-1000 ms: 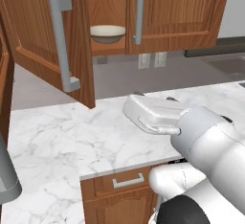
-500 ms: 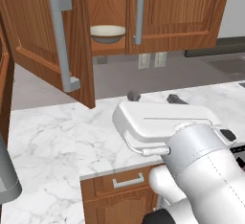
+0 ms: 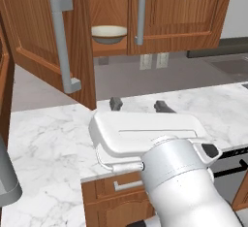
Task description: Pick the mug and place it in the sink. Pick the bowl and place it in the open cabinet and then close the cabinet.
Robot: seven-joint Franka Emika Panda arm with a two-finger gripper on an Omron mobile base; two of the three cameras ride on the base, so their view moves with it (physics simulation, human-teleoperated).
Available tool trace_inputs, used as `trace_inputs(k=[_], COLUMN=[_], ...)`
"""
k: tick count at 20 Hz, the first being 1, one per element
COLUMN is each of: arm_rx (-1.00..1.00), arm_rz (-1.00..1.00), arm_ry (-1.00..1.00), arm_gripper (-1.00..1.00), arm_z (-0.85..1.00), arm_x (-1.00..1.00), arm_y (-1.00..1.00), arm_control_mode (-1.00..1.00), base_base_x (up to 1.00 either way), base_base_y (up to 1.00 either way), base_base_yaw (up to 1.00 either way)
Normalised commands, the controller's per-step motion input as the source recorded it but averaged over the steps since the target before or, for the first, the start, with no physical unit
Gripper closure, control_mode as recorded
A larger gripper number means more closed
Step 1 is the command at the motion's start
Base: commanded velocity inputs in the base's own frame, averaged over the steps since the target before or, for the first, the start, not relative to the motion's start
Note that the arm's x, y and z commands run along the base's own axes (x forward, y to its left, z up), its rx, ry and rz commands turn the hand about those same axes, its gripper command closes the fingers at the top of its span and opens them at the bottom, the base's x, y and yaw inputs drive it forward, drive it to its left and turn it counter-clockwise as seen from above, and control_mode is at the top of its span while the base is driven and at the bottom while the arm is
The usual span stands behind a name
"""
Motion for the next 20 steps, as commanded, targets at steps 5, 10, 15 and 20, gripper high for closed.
trace_inputs(k=[5, 10, 15, 20], arm_rx=[0.0, 0.0, 0.0, 0.0], arm_rz=[0.0, 0.0, 0.0, 0.0], arm_ry=[0.0, 0.0, 0.0, 0.0], arm_gripper=[-1.0, -1.0, -1.0, -1.0], arm_z=[0.0, 0.0, -0.06, -0.08], arm_x=[0.0, 0.0, 0.0, 0.0], arm_y=[0.01, 0.1, 0.19, 0.23], arm_control_mode=[-1.0, -1.0, -1.0, -1.0], base_base_x=[0.0, 0.0, 0.0, 0.0], base_base_y=[0.0, 0.0, 0.0, 0.0], base_base_yaw=[0.0, 0.0, 0.0, 0.0])
